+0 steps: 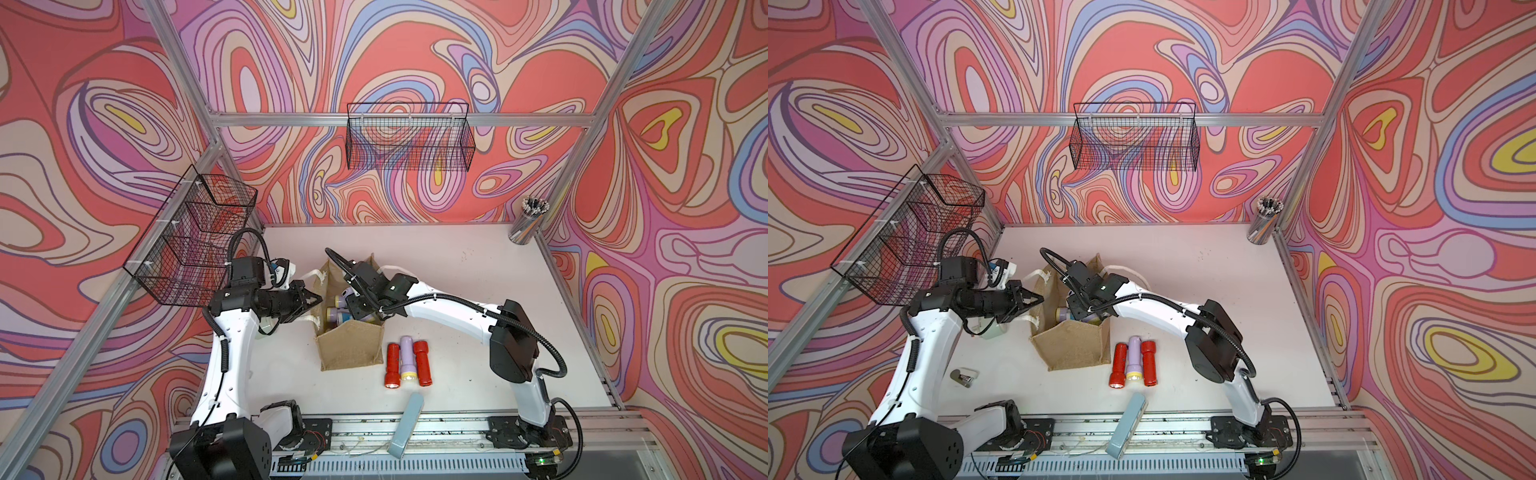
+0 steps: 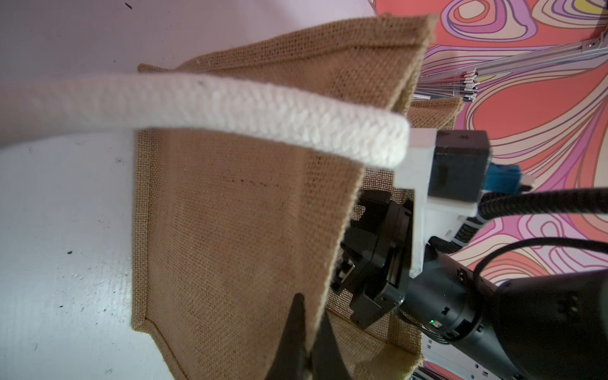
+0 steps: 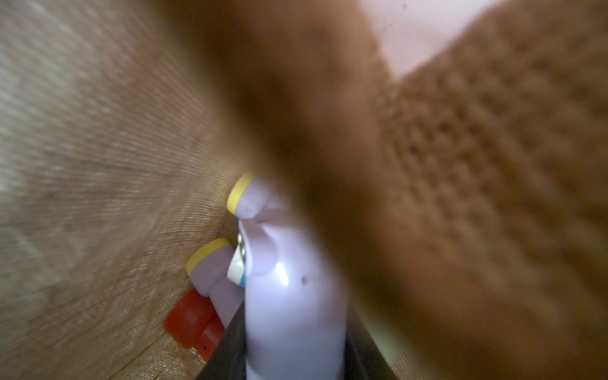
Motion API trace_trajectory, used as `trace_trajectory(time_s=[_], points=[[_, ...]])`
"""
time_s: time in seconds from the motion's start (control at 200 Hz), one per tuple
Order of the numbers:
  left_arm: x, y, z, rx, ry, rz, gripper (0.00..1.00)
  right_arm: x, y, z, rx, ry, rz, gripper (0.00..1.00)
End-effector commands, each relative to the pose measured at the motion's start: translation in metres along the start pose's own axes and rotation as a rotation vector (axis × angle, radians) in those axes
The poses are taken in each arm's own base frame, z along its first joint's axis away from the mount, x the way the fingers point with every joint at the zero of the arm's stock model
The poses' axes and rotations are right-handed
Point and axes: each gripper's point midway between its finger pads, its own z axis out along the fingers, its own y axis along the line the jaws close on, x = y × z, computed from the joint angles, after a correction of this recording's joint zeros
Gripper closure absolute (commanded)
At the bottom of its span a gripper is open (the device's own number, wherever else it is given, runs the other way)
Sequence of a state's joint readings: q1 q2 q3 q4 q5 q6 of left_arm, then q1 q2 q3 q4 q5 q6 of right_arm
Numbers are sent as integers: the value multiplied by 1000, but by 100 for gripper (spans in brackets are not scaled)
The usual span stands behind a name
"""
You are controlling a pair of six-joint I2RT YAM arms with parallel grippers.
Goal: Put the flashlights into the tote bags
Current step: Place the flashlight in the canvas bag.
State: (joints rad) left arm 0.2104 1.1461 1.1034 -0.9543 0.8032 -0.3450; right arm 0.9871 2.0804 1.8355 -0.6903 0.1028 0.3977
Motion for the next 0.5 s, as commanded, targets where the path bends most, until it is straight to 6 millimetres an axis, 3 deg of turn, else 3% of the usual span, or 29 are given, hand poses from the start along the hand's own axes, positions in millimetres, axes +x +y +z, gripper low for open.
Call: trace_trajectory(time_s=[0.0, 0.326, 0.496], points=[[-5, 1, -1, -11, -20, 9, 95, 26, -35, 3, 159, 89, 71, 88], [-5, 9, -4, -68, -39, -5, 96, 40, -53, 7, 269, 165, 49, 86], [-5, 14, 2, -69, -27, -20, 96, 45, -38, 17, 193, 189, 69, 74]])
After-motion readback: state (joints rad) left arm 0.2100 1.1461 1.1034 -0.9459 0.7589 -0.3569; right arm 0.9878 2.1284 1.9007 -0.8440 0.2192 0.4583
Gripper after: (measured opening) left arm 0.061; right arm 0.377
